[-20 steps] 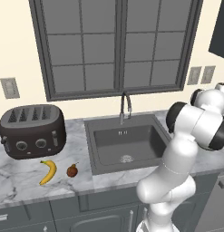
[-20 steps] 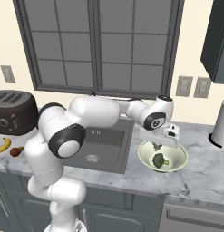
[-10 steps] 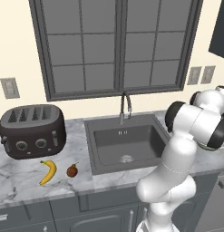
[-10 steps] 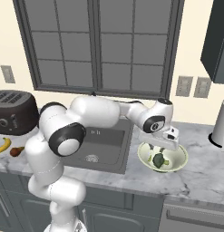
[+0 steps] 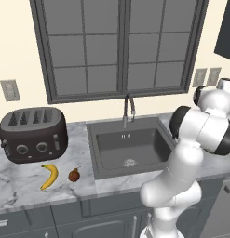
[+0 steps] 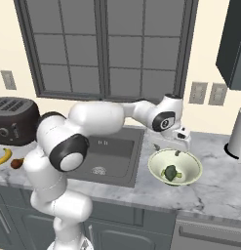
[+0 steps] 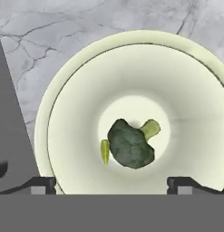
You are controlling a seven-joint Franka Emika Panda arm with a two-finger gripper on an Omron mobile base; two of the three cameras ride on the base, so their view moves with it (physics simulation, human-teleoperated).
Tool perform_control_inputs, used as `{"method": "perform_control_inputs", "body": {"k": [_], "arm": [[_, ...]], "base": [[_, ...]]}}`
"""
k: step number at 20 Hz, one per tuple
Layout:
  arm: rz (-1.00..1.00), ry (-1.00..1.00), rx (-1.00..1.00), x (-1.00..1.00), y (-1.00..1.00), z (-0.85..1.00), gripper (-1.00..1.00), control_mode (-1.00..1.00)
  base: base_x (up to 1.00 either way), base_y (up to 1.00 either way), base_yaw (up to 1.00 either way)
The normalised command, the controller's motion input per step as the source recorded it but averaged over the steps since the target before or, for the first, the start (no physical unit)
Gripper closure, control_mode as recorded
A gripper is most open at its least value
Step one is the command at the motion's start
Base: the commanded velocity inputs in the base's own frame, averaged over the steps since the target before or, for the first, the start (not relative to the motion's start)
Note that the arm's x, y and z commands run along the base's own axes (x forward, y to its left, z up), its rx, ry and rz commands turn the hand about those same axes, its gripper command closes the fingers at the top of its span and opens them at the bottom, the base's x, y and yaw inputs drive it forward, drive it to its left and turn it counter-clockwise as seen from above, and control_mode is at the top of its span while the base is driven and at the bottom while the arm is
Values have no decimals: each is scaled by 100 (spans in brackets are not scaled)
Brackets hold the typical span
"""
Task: There is a mixed pile of frozen fruits and vegetables on the counter. Locate all the frozen vegetables and place the items in a bowl on the counter. Take all the frozen fruits and defrost them in a running sink.
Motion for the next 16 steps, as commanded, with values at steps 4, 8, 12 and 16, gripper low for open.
{"method": "perform_control_inputs", "body": {"k": [4,8,12,16], "arm": [[-7,4,-3,-19,84,7,-100,-100],[-4,2,-4,-85,99,13,-100,-100],[0,-3,-6,-100,98,48,-100,-100],[0,-13,-12,-93,100,44,-100,-100]], "base": [[0,0,0],[0,0,0],[0,0,0],[0,0,0]]}}
